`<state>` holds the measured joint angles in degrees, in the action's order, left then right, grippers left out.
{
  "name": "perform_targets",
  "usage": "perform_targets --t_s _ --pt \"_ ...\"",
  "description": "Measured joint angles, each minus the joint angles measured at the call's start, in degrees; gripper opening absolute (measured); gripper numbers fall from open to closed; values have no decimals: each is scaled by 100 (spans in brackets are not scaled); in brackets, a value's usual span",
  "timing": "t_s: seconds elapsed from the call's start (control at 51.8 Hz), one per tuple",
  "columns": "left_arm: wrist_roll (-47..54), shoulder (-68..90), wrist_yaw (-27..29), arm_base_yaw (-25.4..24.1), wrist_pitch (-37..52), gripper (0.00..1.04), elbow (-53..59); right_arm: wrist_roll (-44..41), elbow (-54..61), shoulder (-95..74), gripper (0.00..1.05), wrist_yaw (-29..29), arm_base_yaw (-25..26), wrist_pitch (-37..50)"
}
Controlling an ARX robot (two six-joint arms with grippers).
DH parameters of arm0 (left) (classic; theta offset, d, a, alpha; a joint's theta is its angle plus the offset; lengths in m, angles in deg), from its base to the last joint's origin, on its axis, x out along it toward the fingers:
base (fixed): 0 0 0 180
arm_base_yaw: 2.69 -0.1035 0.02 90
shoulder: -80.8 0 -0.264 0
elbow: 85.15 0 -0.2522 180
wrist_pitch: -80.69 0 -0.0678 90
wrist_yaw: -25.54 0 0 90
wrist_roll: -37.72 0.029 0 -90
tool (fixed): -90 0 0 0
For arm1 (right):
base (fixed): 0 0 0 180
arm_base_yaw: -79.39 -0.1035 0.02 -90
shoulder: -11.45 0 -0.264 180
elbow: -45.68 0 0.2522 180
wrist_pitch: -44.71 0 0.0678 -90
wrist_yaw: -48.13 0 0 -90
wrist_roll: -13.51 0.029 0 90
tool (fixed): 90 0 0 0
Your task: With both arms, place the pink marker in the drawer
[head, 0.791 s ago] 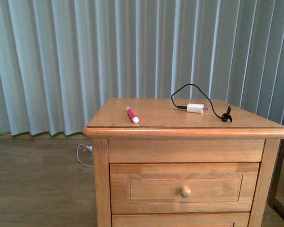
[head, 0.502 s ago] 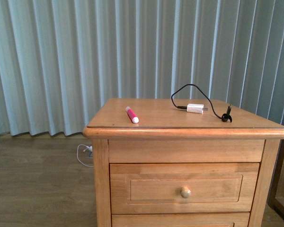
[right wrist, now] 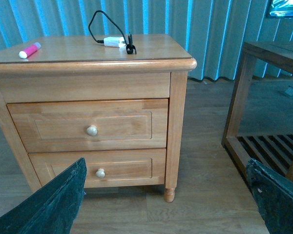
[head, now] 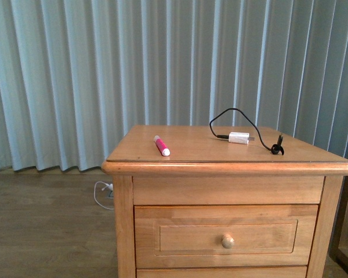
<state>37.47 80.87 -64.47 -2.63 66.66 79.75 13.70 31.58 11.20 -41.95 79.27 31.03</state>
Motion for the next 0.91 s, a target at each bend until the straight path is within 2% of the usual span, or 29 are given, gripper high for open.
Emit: perform_targets --t_s 0.521,0.618,0.676,0.772,0.907 --pt "0 0 2 0 0 99 0 0 0 0 96 -2 -2 -2" --pt "0 -2 0 0 0 99 0 66 -319 -450 96 -560 -214 -1014" --pt "0 -2 0 0 0 99 0 184 -365 -809 96 -614 -323 -1276" --pt "0 -2 0 0 0 99 0 275 -420 -1467 96 -723 -535 -975" --pt "0 -2 2 0 0 99 0 404 -772 -3080 96 -719 -804 245"
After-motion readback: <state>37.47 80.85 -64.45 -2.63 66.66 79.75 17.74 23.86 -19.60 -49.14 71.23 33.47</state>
